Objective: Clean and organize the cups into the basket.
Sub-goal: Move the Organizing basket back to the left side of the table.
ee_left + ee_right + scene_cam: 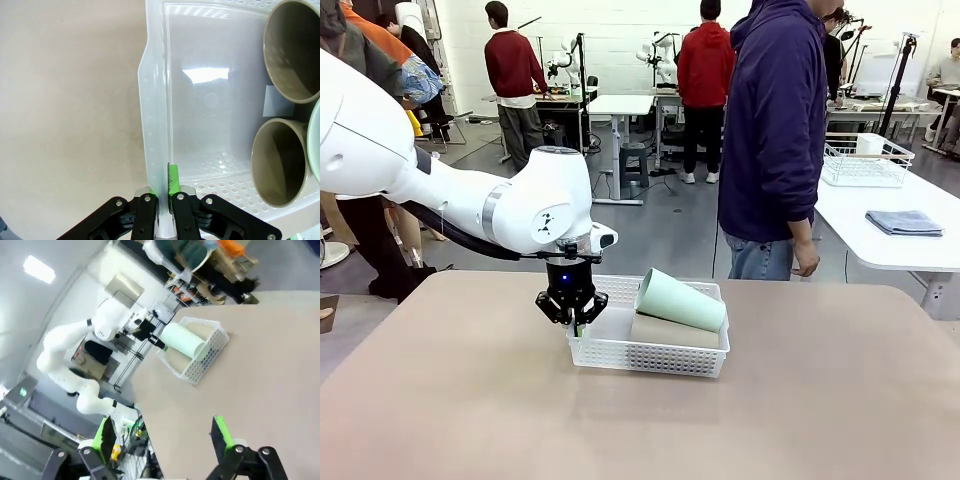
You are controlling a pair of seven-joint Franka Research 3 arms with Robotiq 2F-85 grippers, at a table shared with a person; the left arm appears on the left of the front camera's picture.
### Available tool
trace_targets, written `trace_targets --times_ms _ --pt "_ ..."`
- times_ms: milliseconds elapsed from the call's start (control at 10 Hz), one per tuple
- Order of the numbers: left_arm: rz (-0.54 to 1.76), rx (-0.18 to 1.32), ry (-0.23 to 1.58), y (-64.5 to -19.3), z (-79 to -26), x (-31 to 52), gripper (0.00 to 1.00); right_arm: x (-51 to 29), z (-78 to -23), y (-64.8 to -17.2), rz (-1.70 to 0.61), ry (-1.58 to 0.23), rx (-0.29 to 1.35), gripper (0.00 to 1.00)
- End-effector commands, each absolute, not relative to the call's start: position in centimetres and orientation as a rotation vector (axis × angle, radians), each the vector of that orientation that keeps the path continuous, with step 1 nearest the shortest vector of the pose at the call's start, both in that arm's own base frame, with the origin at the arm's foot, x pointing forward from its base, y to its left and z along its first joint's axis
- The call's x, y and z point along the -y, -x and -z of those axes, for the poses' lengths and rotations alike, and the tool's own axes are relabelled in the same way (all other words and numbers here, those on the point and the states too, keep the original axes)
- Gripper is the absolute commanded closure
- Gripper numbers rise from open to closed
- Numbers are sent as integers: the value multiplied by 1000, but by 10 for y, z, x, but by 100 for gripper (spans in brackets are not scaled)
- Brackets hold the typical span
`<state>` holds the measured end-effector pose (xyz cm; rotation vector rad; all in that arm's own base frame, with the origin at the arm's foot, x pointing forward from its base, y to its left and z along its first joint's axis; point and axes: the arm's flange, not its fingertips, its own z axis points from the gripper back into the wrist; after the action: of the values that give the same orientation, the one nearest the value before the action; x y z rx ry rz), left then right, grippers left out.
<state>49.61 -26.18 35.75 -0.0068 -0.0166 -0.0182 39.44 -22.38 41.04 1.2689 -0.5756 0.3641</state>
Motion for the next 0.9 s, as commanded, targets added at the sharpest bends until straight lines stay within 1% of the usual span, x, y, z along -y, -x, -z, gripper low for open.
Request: trace_targets --times_ms 0,100,300,400,500,700,800 --pt "19 22 9 -497 -360 262 100 247 -410 -376 -284 -1263 458 0" --pt "19 22 9 -497 -360 262 100 257 -409 -363 -247 -1271 420 0" --pt "19 22 9 -497 -360 262 100 263 -420 -320 -265 -1318 402 0" --pt "19 22 9 -497 -360 262 100 269 -420 -301 -316 -1342 394 0" --pt "19 22 9 -497 -360 262 100 273 -420 -286 -312 -1334 421 0" --pt "19 22 9 -497 -360 262 100 281 -418 -267 -242 -1309 462 0" --pt "19 22 9 -497 -360 262 100 282 -417 -261 -218 -1314 423 0"
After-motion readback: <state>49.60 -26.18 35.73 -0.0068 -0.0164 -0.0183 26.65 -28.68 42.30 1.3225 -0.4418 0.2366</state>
